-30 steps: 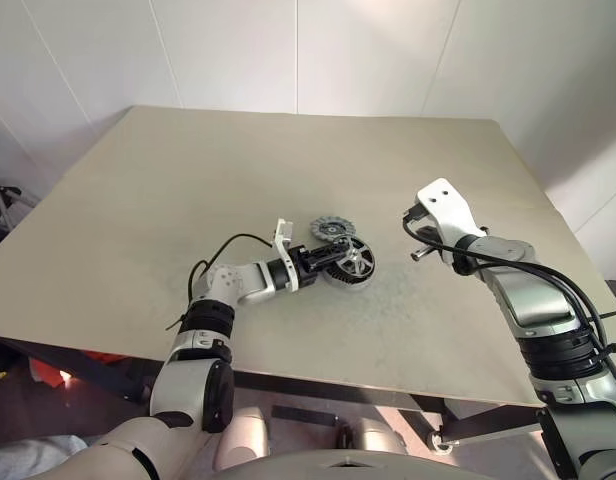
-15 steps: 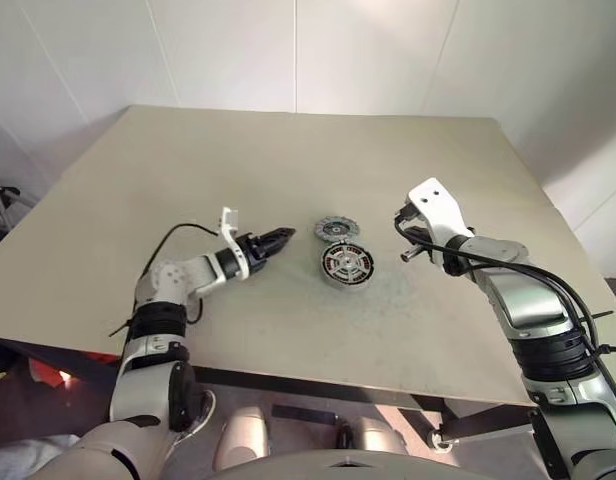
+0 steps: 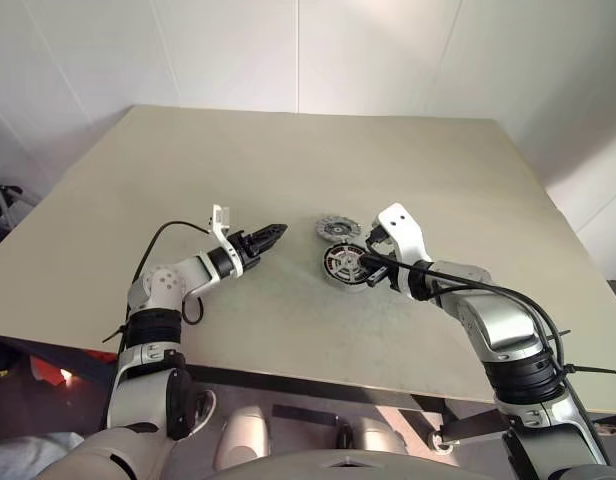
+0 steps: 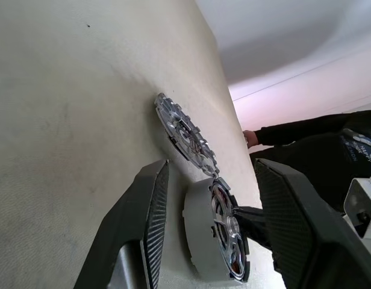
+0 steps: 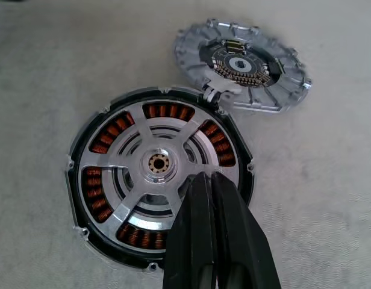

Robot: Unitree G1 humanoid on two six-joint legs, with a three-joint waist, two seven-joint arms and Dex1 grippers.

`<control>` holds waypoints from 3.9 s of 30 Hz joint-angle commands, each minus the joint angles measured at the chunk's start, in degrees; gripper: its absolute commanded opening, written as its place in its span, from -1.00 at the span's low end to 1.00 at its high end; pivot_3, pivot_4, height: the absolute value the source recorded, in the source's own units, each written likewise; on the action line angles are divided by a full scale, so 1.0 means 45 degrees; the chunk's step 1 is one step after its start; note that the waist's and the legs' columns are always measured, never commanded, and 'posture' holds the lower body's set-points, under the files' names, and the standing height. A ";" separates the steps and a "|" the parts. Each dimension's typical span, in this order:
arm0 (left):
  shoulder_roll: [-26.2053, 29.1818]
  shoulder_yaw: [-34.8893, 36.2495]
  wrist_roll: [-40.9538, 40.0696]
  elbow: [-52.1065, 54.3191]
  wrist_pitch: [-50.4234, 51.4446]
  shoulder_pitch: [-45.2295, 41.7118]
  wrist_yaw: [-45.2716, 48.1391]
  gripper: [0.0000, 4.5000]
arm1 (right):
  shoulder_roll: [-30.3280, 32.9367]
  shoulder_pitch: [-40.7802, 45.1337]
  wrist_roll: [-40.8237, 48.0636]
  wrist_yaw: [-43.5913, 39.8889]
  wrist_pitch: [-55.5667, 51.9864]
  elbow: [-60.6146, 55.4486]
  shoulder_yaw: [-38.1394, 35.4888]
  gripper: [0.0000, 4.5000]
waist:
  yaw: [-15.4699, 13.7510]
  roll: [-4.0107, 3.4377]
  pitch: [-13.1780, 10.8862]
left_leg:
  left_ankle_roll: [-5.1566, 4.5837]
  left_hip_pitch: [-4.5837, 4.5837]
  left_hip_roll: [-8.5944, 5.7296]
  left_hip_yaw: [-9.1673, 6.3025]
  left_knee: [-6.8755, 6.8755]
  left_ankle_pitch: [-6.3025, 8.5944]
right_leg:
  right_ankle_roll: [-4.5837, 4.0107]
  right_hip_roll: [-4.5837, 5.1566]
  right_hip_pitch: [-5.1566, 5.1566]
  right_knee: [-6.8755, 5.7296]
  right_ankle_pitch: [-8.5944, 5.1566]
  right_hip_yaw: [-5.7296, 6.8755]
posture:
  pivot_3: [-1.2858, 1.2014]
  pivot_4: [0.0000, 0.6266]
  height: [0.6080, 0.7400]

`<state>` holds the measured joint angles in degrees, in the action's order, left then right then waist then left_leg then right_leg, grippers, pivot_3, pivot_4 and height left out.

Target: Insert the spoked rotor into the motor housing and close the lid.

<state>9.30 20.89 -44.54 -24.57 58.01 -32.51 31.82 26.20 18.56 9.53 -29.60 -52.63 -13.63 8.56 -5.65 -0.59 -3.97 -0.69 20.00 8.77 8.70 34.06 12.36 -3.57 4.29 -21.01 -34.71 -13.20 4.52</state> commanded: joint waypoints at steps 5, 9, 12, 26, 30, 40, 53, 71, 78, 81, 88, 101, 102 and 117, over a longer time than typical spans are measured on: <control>-0.0082 -0.0097 0.0257 0.0044 -0.0718 0.0020 -0.0177 0.07 | 0.0824 0.0434 0.0138 -0.0466 0.0604 -0.0632 -0.0363 -1.00 | -0.0033 -0.0001 -0.0004 | -0.0006 -0.0044 -0.0004 -0.0003 0.0002 0.0002 | 0.0092 0.0001 0.0042 -0.0001 -0.0050 0.0000 | 0.03 -1.00 1.00; -0.0096 -0.0174 0.0356 -0.0075 -0.0916 0.0059 -0.0132 0.07 | 0.2181 0.1012 0.0227 -0.1681 0.1794 -0.1858 -0.0399 -1.00 | -0.0069 -0.0007 -0.0015 | 0.0000 0.0010 -0.0013 -0.0008 0.0009 -0.0004 | 0.0100 0.0003 0.0001 0.0000 -0.0043 -0.0009 | 0.03 -1.00 1.00; -0.0120 -0.0293 0.0483 -0.0151 -0.1076 0.0069 -0.0070 0.08 | 0.5202 0.1292 -0.0089 -0.5183 0.4075 -0.2117 0.0515 -0.91 | -0.0126 -0.0009 -0.0016 | -0.0004 0.0041 -0.0012 -0.0011 0.0001 -0.0001 | 0.0038 -0.0001 -0.0023 -0.0001 -0.0007 -0.0006 | 0.03 -1.00 1.00; -0.0528 -0.0347 0.0544 0.0467 -0.1539 0.0829 -0.0437 0.08 | 0.5873 0.3876 -0.4728 -0.8325 1.3144 0.4161 0.3668 0.01 | -0.0008 0.0005 -0.0019 | -0.0142 0.0123 0.0003 -0.0007 0.0094 0.0066 | 0.0035 0.0005 -0.0064 -0.0029 -0.0023 0.0006 | 0.03 -1.00 1.00; -0.0513 -0.0120 0.0474 0.0613 -0.1580 0.0987 -0.0678 0.08 | 0.5336 0.3913 -0.5020 -0.8595 1.3786 0.4522 0.3848 0.01 | 0.0028 0.0004 -0.0020 | -0.0193 0.0205 0.0011 -0.0011 0.0170 0.0095 | 0.0034 0.0006 -0.0114 -0.0039 -0.0022 0.0011 | 0.03 -1.00 1.00; -0.0482 -0.0177 0.0564 0.0730 -0.1561 0.1145 -0.0848 0.08 | 0.4655 0.3658 -0.5530 -0.8803 1.4223 0.4731 0.3882 0.01 | 0.0036 0.0004 -0.0019 | -0.0207 0.0220 0.0019 -0.0009 0.0249 0.0103 | 0.0020 0.0014 -0.0136 -0.0113 -0.0013 0.0010 | 0.03 -1.00 1.00; -0.0615 -0.0149 0.0471 0.1049 -0.1495 0.1433 -0.1153 0.08 | 0.3563 0.4311 -0.6132 -0.8754 1.4899 0.6825 0.4060 0.01 | 0.0112 0.0009 -0.0019 | -0.0147 0.0076 0.0022 -0.0004 0.0254 0.0105 | -0.0001 0.0013 -0.0012 -0.0127 0.0000 0.0006 | 0.03 -1.00 1.00; -0.0786 -0.0277 0.0550 0.1095 -0.1764 0.1705 -0.1454 0.08 | 0.3411 0.3691 -0.3827 -1.0168 0.8472 0.3495 0.2313 -1.00 | 0.0042 0.0009 -0.0020 | -0.0165 0.0059 0.0022 -0.0006 0.0227 0.0085 | -0.0003 0.0009 -0.0002 -0.0115 0.0001 0.0003 | 0.03 -1.00 1.00; -0.0953 -0.0362 0.0557 0.1242 -0.1965 0.2078 -0.1601 0.08 | 0.2340 0.4340 -0.0716 -0.9955 -0.0426 -0.1087 0.1677 -1.00 | 0.0039 -0.0013 -0.0019 | -0.0156 0.0096 0.0036 -0.0008 0.0221 0.0074 | -0.0003 0.0001 -0.0051 -0.0126 0.0001 0.0003 | 0.03 -1.00 1.00; -0.0893 -0.0342 0.0515 0.1348 -0.1969 0.2065 -0.1662 0.08 | 0.1260 0.4758 -0.0420 -0.8610 -0.2542 -0.0925 0.1927 -1.00 | 0.0029 -0.0013 -0.0019 | -0.0109 0.0056 0.0032 -0.0007 0.0211 0.0092 | 0.0000 0.0000 -0.0023 -0.0125 -0.0001 0.0000 | 0.03 -1.00 1.00; -0.0644 -0.0208 0.0432 0.1569 -0.1952 0.2094 -0.1739 0.08 | -0.0151 0.4852 -0.0809 -0.5574 -0.3540 0.1395 0.2667 -1.00 | 0.0005 -0.0008 -0.0019 | -0.0037 0.0046 0.0013 -0.0009 0.0159 0.0058 | 0.0005 0.0003 -0.0001 -0.0062 0.0001 -0.0006 | 0.03 -1.00 1.00; -0.0536 -0.0342 0.0489 0.1752 -0.1987 0.2200 -0.1755 0.08 | -0.0201 0.5240 0.0535 -0.4456 -0.4087 0.0975 0.2357 0.01 | -0.0014 -0.0007 -0.0019 | 0.0014 0.0012 0.0005 -0.0010 0.0070 0.0027 | 0.0007 0.0002 0.0006 -0.0032 0.0001 -0.0007 | 0.03 -1.00 1.00; -0.0532 -0.0369 0.0508 0.1730 -0.1985 0.2174 -0.1746 0.08 | -0.0157 0.5289 0.0747 -0.4427 -0.4338 0.0749 0.2186 0.01 | -0.0017 -0.0007 -0.0019 | 0.0017 0.0010 0.0005 -0.0010 0.0067 0.0025 | 0.0008 0.0002 0.0006 -0.0032 0.0001 -0.0007 | 0.03 -1.00 1.00; -0.0255 -0.1412 0.0933 0.1346 -0.2155 0.1712 -0.0614 0.08 | -0.1222 0.3000 0.5970 0.0540 -0.8860 0.0266 -0.7182 0.01 | -0.0307 -0.0002 -0.0016 | 0.0030 0.0015 -0.0007 -0.0009 0.0030 0.0017 | 0.0011 0.0001 -0.0002 -0.0010 -0.0001 -0.0011 | 0.03 -1.00 1.00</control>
<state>7.69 15.06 -40.90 -18.12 48.51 -23.71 28.15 20.80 34.09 28.85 -31.89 -91.98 -12.40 -17.72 -7.03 -0.60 -4.04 -0.56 20.06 8.74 8.66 34.18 12.44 -3.51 4.30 -21.02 -34.71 -13.21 4.47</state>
